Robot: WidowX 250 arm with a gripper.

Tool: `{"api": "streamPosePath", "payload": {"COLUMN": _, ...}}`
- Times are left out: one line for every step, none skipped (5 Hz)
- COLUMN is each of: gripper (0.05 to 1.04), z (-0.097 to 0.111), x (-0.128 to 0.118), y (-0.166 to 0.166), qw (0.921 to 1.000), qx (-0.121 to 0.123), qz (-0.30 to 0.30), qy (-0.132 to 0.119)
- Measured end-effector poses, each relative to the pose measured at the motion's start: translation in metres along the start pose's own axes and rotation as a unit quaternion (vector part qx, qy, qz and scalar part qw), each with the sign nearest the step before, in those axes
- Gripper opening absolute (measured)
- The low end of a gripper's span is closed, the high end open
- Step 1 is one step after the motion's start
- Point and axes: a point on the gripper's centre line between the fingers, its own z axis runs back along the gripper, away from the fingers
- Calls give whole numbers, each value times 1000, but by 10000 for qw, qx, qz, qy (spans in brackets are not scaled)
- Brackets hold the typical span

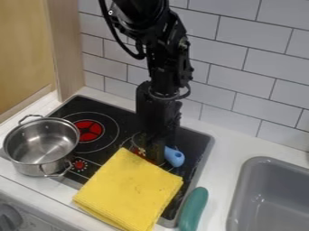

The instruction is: Move the blue spoon to the right burner

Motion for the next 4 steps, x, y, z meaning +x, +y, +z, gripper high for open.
{"api": "streamPosePath", "payload": {"gripper": 966, "z": 6, "x": 3, "y": -1, "qw": 9999, "qx": 108, "qz": -5, "qy": -70}}
{"api": "streamPosePath", "payload": {"gripper": 1014, "z": 14, "x": 5, "y": -9, "qw": 9998, "qx": 71, "qz": -87, "qy": -133}}
{"api": "streamPosePath", "payload": {"gripper": 1003, "z": 31, "x": 8, "y": -11, "qw": 9995, "qx": -159, "qz": -141, "qy": -234}}
{"api": "streamPosePath", "payload": {"gripper": 997, "z": 46, "x": 10, "y": -8, "qw": 9990, "qx": -194, "qz": -236, "qy": -327}}
